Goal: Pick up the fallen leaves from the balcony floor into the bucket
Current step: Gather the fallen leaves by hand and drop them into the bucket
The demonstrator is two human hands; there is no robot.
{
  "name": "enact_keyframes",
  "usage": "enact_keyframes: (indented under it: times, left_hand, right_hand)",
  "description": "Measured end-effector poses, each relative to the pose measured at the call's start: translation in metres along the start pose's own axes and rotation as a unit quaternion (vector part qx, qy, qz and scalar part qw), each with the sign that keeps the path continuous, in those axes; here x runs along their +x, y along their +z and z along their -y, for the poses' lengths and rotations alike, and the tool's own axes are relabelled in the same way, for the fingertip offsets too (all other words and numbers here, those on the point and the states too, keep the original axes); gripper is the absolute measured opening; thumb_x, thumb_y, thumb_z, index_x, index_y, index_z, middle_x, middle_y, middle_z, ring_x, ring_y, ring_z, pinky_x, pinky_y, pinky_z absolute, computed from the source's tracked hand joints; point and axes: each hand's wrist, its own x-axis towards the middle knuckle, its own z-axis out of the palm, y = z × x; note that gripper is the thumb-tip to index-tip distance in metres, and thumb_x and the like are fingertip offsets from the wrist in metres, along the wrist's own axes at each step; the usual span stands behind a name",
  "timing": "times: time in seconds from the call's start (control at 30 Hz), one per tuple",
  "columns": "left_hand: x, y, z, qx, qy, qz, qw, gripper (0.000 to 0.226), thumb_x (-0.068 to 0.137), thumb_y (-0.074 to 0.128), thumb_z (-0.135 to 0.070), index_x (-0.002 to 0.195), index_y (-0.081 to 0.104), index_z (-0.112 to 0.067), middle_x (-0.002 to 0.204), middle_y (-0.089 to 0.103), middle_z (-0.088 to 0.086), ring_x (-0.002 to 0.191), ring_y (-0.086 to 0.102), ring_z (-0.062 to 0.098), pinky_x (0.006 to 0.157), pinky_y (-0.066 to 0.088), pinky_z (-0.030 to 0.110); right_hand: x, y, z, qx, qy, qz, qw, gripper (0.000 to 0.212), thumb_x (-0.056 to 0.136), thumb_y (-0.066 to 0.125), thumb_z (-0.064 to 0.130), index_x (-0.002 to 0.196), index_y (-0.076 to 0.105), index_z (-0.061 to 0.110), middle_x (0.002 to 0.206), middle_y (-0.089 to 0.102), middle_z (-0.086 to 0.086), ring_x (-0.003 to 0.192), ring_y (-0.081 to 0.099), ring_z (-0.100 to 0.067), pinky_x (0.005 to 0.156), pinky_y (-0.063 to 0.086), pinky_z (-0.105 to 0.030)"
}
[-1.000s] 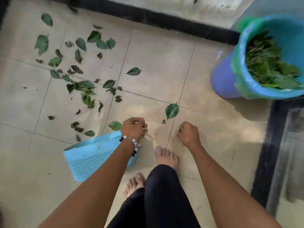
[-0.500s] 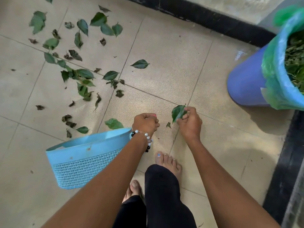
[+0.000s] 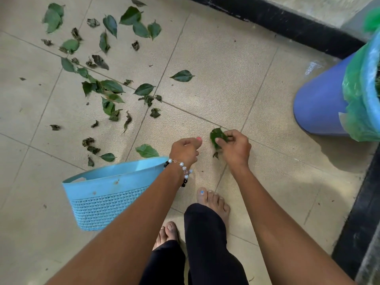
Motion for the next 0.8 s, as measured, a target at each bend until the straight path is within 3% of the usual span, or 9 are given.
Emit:
enact_keyframes:
  times: [0.07, 0.13, 0.27, 0.33, 0.43, 0.57, 0.63, 0.73, 0.8]
  left_hand:
    - [-0.008, 0.000, -0.003, 0.016, 0.008, 0.055, 0.998, 0.053, 0.087, 0.070, -0.038, 0.132, 0.051, -0.016, 0.112, 0.059, 0.000, 0.096, 0.060, 0.013, 0.085, 0.051, 0.033]
    - [-0.016, 0.002, -0.006, 0.016, 0.026, 0.080, 0.996, 0.063, 0.085, 0.072, -0.035, 0.139, 0.044, -0.018, 0.121, 0.057, 0.002, 0.101, 0.060, 0.014, 0.088, 0.049, 0.032]
    - [-0.022, 0.003, -0.012, -0.035, 0.048, 0.020, 0.998, 0.010, 0.097, 0.058, -0.015, 0.098, 0.067, -0.010, 0.087, 0.071, 0.011, 0.077, 0.069, 0.023, 0.070, 0.058, 0.033]
    - [-0.019, 0.002, -0.017, -0.074, 0.025, -0.026, 0.997, 0.021, 0.102, 0.046, -0.014, 0.093, 0.064, -0.009, 0.082, 0.070, 0.010, 0.067, 0.068, 0.020, 0.057, 0.058, 0.031]
    - [-0.012, -0.008, -0.029, -0.104, 0.022, -0.065, 0.992, 0.024, 0.104, 0.040, -0.016, 0.095, 0.061, -0.008, 0.073, 0.065, 0.007, 0.056, 0.059, 0.013, 0.050, 0.052, 0.026]
    - [0.002, -0.028, -0.038, -0.150, 0.044, -0.062, 0.986, 0.027, 0.104, 0.044, -0.017, 0.083, 0.060, -0.010, 0.061, 0.052, 0.003, 0.044, 0.037, 0.009, 0.040, 0.036, 0.018]
    - [0.004, -0.038, -0.040, -0.161, 0.049, -0.059, 0.984, 0.030, 0.101, 0.050, -0.028, 0.079, 0.058, -0.010, 0.055, 0.044, -0.001, 0.043, 0.031, 0.009, 0.038, 0.030, 0.016]
    - [0.001, -0.055, -0.045, -0.176, 0.040, -0.079, 0.980, 0.041, 0.096, 0.055, -0.044, 0.073, 0.053, -0.010, 0.051, 0.037, -0.003, 0.039, 0.025, 0.009, 0.036, 0.023, 0.014]
    - [-0.003, -0.068, -0.049, -0.189, 0.023, -0.083, 0.978, 0.047, 0.094, 0.053, -0.051, 0.069, 0.050, -0.012, 0.049, 0.037, -0.003, 0.035, 0.026, 0.008, 0.036, 0.024, 0.014]
  right_hand:
    - [-0.021, -0.001, 0.011, 0.024, -0.037, 0.071, 0.997, 0.016, 0.079, 0.076, 0.006, 0.085, 0.067, 0.017, 0.072, 0.065, 0.006, 0.063, 0.061, -0.006, 0.059, 0.054, -0.023]
    - [-0.038, -0.004, 0.022, 0.004, -0.077, 0.144, 0.987, 0.018, 0.079, 0.073, 0.002, 0.084, 0.067, 0.018, 0.063, 0.061, 0.008, 0.057, 0.057, -0.006, 0.058, 0.054, -0.030]
    - [-0.050, -0.019, 0.042, 0.107, -0.019, 0.343, 0.933, 0.043, 0.073, 0.072, -0.011, 0.104, 0.066, 0.019, 0.080, 0.067, -0.007, 0.074, 0.065, -0.018, 0.074, 0.056, -0.035]
    - [-0.044, -0.027, 0.041, 0.146, 0.026, 0.314, 0.938, 0.038, 0.071, 0.077, -0.007, 0.104, 0.067, 0.009, 0.084, 0.070, -0.008, 0.079, 0.068, -0.020, 0.078, 0.058, -0.032]
    - [-0.021, -0.021, 0.018, -0.060, 0.002, 0.146, 0.988, 0.025, 0.072, 0.082, 0.005, 0.091, 0.067, 0.009, 0.081, 0.065, -0.002, 0.078, 0.064, -0.016, 0.073, 0.056, -0.022]
    - [-0.002, 0.003, -0.013, -0.353, -0.094, 0.165, 0.916, 0.035, 0.079, 0.078, 0.017, 0.107, 0.060, 0.006, 0.103, 0.057, -0.008, 0.095, 0.056, -0.023, 0.074, 0.038, -0.026]
    - [0.000, 0.016, -0.022, -0.431, -0.141, 0.157, 0.877, 0.024, 0.086, 0.069, 0.011, 0.107, 0.059, 0.004, 0.106, 0.060, -0.012, 0.096, 0.058, -0.027, 0.071, 0.036, -0.026]
    - [-0.003, 0.026, -0.023, -0.450, -0.153, 0.141, 0.868, 0.012, 0.087, 0.056, -0.001, 0.094, 0.064, 0.002, 0.097, 0.066, -0.014, 0.088, 0.062, -0.028, 0.068, 0.043, -0.027]
    - [-0.008, 0.029, -0.013, -0.370, -0.104, 0.138, 0.913, 0.009, 0.083, 0.060, -0.001, 0.079, 0.066, 0.004, 0.084, 0.068, -0.007, 0.078, 0.065, -0.022, 0.063, 0.048, -0.022]
